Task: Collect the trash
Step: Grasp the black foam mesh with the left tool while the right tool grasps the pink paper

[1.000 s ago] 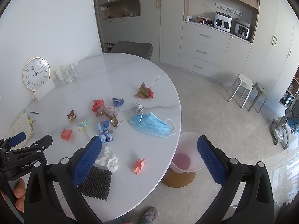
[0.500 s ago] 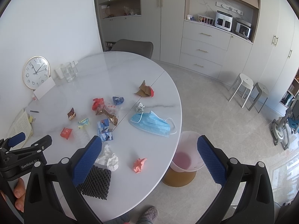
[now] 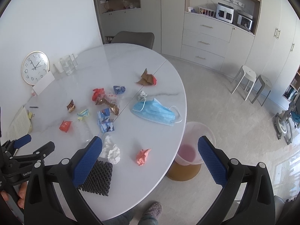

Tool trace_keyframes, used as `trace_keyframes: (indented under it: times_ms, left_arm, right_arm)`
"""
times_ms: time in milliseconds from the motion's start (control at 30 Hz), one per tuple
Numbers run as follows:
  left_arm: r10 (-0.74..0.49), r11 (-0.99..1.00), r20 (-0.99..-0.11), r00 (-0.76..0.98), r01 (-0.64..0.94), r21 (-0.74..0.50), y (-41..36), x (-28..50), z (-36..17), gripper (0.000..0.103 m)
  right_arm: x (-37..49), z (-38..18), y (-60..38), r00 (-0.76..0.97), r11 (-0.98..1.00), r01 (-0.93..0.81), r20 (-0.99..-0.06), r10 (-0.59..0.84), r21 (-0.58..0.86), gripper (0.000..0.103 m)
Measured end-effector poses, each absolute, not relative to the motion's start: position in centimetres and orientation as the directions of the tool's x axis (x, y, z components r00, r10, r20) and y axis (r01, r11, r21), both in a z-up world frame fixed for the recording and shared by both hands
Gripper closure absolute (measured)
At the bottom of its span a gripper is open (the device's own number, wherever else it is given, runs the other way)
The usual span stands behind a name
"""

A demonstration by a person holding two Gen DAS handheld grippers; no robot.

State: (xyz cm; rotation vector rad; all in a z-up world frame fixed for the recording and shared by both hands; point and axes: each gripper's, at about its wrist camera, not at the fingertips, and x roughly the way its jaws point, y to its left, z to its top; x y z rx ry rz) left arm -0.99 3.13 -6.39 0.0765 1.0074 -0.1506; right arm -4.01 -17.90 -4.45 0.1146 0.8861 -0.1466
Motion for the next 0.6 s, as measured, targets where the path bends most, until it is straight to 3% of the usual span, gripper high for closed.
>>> trace_keyframes:
  times_ms: [167,300,600]
  left_arm:
    - [-0.122,0.975,-0.871,0.476,0.223,-0.014,4.6,-1.0,-11.2,0.007]
    - [-0.173,0.969,-0.909,0.379,0.232,-0.088,5.4,-0.7,-15.0,0.007]
    - [-0.222,0.925,-0.946,0.234,0.359,-0.128,1.0,-0.3,-21.3,0.007]
  right_arm:
    - [-3.9,-6.9,-17.0,0.593,0.982,0.179,-0.803,-0.059,0.06,0.002]
    - [-4.0,-8.8,-16.2,0.562,0.981,0.188,-0.825,-0.059,0.057,0.002]
    - [-5.4,-12.0,-15.6,0.487,0.973,0.229,-0.866,-0.117,-0.002,0.002]
